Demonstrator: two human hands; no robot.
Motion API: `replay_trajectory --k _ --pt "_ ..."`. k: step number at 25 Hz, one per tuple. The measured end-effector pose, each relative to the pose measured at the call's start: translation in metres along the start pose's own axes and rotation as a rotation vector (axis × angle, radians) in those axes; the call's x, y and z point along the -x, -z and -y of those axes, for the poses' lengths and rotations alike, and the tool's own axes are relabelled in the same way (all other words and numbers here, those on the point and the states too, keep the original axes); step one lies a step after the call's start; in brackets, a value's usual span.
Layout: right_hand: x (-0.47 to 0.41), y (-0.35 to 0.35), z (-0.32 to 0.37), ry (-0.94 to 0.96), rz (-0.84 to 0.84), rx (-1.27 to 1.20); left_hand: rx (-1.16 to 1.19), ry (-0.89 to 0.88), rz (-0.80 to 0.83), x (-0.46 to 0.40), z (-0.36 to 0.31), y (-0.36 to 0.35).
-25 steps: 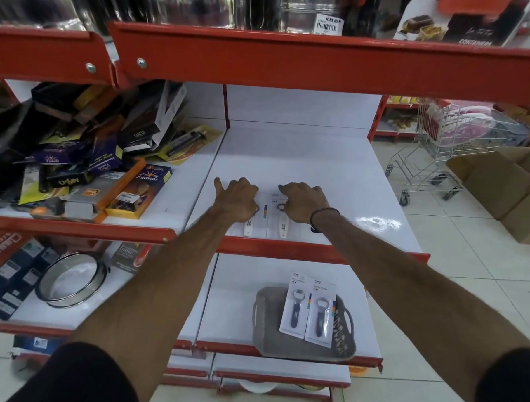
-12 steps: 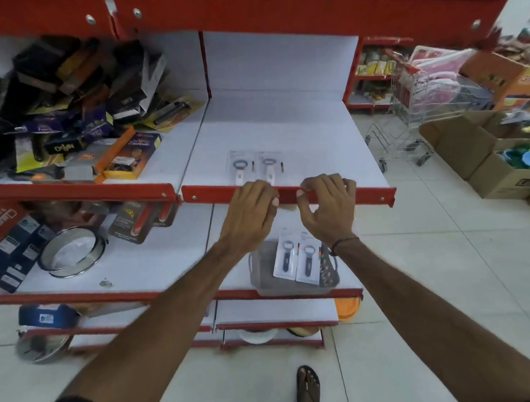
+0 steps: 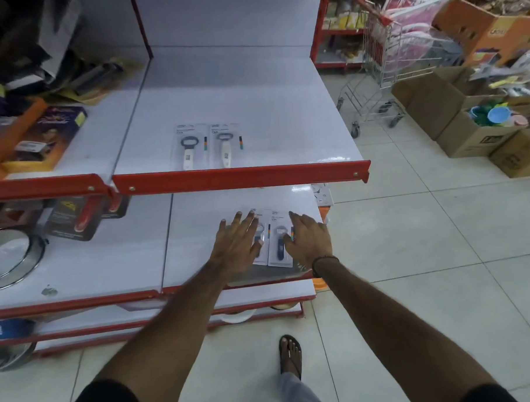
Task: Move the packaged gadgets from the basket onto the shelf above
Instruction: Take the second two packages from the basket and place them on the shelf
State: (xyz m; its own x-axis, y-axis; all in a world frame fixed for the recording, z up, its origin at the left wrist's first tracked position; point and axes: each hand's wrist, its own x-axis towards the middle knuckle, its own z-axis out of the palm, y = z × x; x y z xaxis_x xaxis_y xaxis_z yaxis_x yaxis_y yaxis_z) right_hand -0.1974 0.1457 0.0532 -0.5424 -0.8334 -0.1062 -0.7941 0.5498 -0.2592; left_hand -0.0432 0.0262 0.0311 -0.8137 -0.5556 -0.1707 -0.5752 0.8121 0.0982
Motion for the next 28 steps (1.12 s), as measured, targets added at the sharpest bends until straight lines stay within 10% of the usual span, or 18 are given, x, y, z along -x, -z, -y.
replay_trajectory --k 10,19,28 --pt "-0.087 -0.049 -0.022 0.06 0.281 0.107 -0.186 -0.077 -0.004 -0.085 0.006 -0.026" --pt "-0.076 -0.017 -0.013 0.123 -0.039 0.006 -0.087 -0.032 -0.111 -0.077 -0.008 0.004" --pt "0.003 0.039 0.019 0.176 -0.002 -0.094 0.046 0.03 -0.106 -0.003 -0.027 0.036"
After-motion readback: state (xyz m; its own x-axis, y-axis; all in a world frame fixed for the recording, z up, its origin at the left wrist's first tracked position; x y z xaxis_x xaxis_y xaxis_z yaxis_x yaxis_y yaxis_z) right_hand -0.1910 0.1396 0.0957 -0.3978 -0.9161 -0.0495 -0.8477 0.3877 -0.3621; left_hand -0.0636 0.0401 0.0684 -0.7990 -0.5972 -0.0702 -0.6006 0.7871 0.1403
